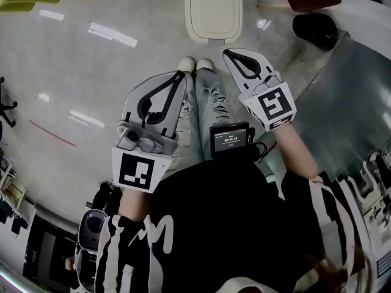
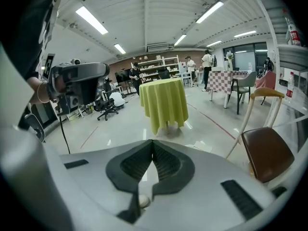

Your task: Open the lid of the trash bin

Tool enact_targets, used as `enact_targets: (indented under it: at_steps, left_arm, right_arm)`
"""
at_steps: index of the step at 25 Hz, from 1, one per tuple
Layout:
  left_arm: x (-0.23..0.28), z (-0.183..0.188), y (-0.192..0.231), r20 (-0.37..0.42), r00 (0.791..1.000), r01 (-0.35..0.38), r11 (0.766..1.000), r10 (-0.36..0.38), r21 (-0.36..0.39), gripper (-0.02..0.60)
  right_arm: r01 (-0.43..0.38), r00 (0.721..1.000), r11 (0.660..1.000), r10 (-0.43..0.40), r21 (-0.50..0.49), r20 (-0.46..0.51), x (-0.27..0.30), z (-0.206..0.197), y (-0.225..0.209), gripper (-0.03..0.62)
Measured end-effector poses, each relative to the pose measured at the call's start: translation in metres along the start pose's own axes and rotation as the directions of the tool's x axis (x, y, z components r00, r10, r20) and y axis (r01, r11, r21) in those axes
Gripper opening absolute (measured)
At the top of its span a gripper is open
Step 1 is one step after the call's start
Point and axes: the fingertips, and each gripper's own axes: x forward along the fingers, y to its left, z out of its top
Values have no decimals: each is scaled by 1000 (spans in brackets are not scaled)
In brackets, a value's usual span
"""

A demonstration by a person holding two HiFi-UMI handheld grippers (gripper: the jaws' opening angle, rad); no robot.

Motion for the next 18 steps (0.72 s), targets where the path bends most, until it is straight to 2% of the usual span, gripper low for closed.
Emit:
enact_targets:
  at_steps: [6,18]
  left_arm:
    - [0,-11,-4,-13,1000,-1,1000,1,4,7]
    - [1,-18,0,-12,1000,-17,1000,17,-3,8]
  right_arm:
    - [7,1000,1000,-7,0,-22,13,-22,-5,11]
    - [31,997,997,-25,77,-74,42,-62,-20,11]
